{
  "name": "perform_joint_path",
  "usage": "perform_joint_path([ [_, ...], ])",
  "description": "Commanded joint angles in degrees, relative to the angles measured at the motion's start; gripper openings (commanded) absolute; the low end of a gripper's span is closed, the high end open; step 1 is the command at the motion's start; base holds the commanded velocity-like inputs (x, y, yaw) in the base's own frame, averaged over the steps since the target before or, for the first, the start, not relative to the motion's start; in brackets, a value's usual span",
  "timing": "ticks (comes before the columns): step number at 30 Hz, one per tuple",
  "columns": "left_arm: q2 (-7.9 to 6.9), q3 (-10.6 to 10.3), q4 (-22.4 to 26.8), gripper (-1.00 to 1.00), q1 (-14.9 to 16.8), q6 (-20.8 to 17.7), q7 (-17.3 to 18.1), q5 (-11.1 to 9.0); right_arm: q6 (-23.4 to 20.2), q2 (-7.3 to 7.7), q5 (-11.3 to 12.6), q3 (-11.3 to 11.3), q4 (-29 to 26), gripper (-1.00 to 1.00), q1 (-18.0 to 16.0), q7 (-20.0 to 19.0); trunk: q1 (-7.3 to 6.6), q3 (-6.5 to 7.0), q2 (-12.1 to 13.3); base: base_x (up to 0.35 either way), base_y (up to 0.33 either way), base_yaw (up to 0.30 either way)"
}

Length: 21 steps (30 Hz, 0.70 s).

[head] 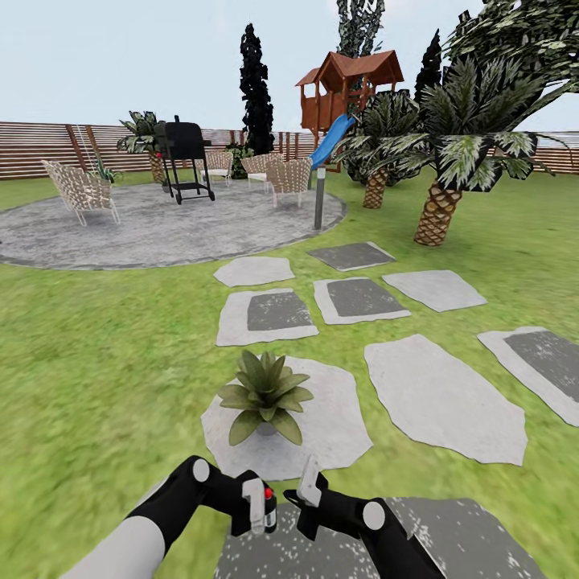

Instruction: Pick up the pesticide atomizer in the garden and spray insectifuge to fully cover both potted plants in the garden.

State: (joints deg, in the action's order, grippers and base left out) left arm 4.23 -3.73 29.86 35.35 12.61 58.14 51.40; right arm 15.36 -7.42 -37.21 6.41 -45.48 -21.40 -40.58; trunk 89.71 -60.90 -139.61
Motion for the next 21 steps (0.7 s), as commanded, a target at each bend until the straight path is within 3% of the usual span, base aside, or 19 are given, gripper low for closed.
perform_joint_path([
  [1,0.15,0.06,0.09,-1.00,-0.06,0.49,0.04,0.46,0.37,-0.04,-0.62,-0.08,-0.05,-1.00,-0.02,-0.02,-0.01,-0.05,-0.02,0.000,0.000,0.000],
  [21,1.85,0.21,0.03,-1.00,-0.36,0.57,0.06,0.36,0.37,-0.04,-0.63,-0.08,-0.05,-1.00,-0.02,-0.02,-0.01,-0.05,-0.02,0.000,0.000,0.000],
])
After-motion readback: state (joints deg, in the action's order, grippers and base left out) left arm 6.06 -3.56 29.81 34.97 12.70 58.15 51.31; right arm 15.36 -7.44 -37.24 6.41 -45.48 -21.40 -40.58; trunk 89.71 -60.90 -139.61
